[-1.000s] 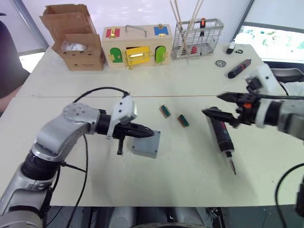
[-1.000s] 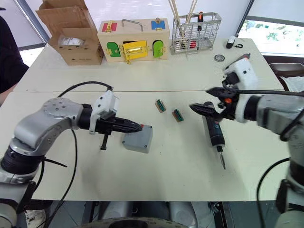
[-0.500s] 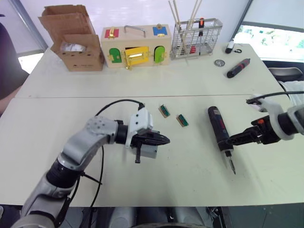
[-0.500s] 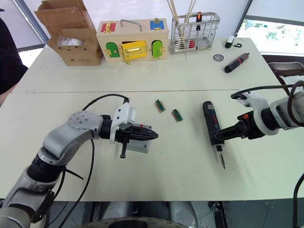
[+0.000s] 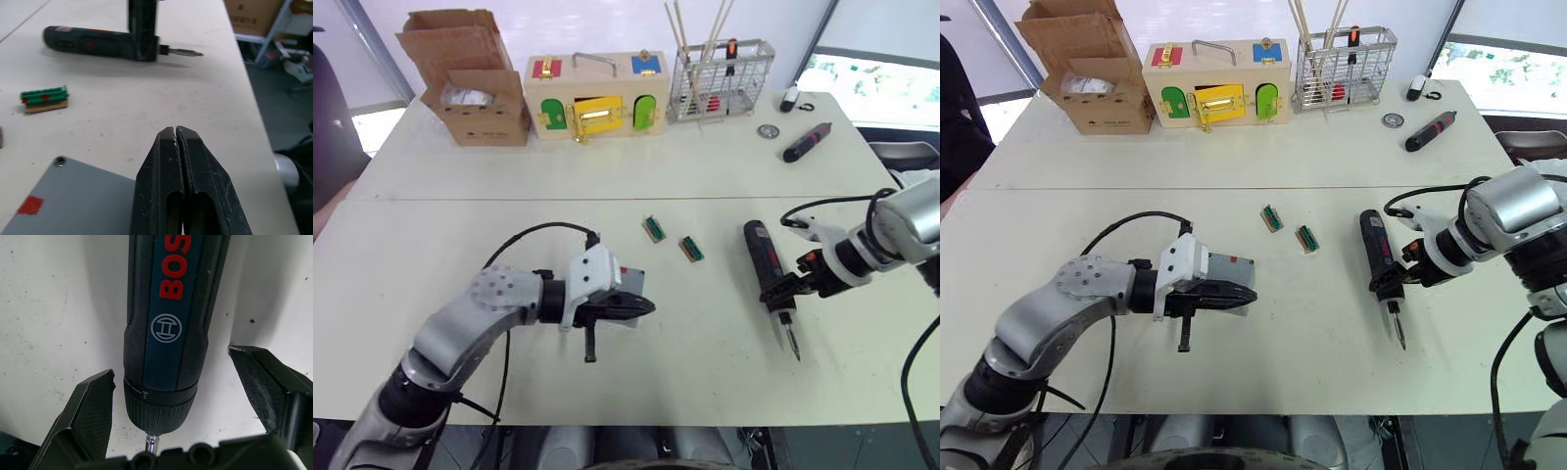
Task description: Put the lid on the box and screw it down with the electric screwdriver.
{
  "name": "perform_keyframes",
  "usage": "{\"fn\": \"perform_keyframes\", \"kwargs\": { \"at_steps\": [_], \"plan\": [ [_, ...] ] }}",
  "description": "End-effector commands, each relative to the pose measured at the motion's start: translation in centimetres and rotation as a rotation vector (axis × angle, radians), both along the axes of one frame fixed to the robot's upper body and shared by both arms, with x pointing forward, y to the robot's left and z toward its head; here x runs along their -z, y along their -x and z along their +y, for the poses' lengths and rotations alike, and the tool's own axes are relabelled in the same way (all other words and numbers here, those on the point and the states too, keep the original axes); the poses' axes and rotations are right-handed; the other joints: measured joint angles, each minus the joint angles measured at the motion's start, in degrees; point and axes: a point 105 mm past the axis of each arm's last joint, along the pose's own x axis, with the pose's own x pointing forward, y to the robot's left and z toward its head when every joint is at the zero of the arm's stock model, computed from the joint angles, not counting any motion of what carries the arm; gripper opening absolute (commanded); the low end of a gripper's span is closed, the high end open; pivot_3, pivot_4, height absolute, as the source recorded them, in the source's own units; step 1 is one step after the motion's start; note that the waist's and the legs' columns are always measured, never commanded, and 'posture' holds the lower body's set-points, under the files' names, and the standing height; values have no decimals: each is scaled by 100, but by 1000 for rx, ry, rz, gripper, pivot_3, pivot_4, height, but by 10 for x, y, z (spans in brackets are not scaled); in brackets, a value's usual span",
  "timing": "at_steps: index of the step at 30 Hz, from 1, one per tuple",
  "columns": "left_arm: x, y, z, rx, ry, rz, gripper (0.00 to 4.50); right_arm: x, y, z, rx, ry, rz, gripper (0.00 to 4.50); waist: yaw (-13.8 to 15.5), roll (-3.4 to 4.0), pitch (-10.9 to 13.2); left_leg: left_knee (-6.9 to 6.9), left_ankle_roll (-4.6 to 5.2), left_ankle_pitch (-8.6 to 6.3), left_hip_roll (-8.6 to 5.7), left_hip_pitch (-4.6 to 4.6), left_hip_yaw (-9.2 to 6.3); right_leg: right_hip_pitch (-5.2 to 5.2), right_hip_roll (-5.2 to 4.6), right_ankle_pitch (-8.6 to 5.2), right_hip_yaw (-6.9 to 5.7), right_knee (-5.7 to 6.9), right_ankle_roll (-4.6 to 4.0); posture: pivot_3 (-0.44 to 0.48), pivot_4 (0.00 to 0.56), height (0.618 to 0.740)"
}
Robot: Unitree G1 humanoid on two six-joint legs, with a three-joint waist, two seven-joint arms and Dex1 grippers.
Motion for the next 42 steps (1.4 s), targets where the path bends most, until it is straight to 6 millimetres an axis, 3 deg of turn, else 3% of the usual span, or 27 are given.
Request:
{"fn": "perform_keyframes", "kwargs": {
  "at_steps": [1, 7, 16, 20, 22, 24, 26, 28, 32, 36, 38, 42],
  "plan": [
    [-5, 5, -1, 38, -15, -40, 0, 12, -2, -2, 10, 59, 10, 3285, 0, -13, -8, 1, 0, 0, 0, 4, 0, 5, 0, 0, 0, 0, 0, 0, 150, 740],
    [-3, -4, 1, 18, -20, -48, 0, 26, 9, -3, -31, 102, 37, 1787, 5, -36, -22, -1, 0, -1, 0, 28, -4, 33, 0, 0, -3, -5, 0, 0, 150, 740],
    [0, -9, 2, 17, -23, -53, 0, 34, 25, -9, -53, 126, 48, 1785, 124, -51, -31, -5, 1, -2, -1, 33, -13, 44, -3, 0, -11, -19, 0, 0, 150, 740],
    [1, -12, 6, 11, -26, -50, 0, 23, 9, 1, 0, 9, -19, 1785, 132, -70, -42, -5, 1, -2, -1, 36, -17, 57, -4, 0, -16, -34, 0, 0, 150, 740],
    [-1, -17, 12, -7, -19, -32, 0, -9, -14, 8, 77, -154, -130, 1785, 94, -75, -41, -7, 1, -2, 0, 47, -16, 66, -3, 0, -16, -36, -1, 0, 150, 740],
    [-5, -22, 20, -22, -13, -17, 0, -44, -30, 10, 138, -299, -239, 1785, -1, -29, -12, -12, 2, -2, 0, 53, -4, 64, 0, 3, -3, -34, -5, 0, 150, 740],
    [-11, -29, 29, -37, 1, 0, 0, -72, -29, 13, 128, -409, -316, 1785, -7, 32, 18, -11, 2, -2, -1, 39, 4, 43, -1, 3, 2, -19, -4, 0, 150, 740],
    [-17, -34, 34, -44, 6, 5, 0, -98, -29, 10, 152, -514, -407, 1785, 17, 33, 19, -11, 2, -2, -2, -13, 4, -23, 2, 2, 0, 2, -3, 0, 150, 740],
    [-31, -50, 42, -71, 49, 50, 0, -168, -22, 32, 61, -810, -838, 1785, 10, 33, 20, -20, 7, -5, 2, -36, 2, -36, 6, 1, -12, 3, -3, 0, 150, 740],
    [-40, -60, 47, -85, 71, 86, 0, -197, 6, 76, -18, -947, -1287, 1785, -41, 32, 20, -16, 8, -5, 7, -33, 2, -32, 11, 1, -10, 8, -2, 0, 150, 740],
    [-40, -61, 49, -91, 57, 98, 0, -197, 17, 99, -27, -937, -1441, 1785, -48, 36, 22, -16, 9, -5, 9, -31, -2, -35, 14, 1, -10, 12, -1, 0, 150, 740],
    [-35, -58, 53, -91, 26, 125, 0, -185, 24, 137, -89, -847, -1557, 1785, -39, 37, 22, -10, -6, 3, 0, -31, 1, -35, 6, 1, -5, 15, 0, 0, 150, 740]
  ]
}}
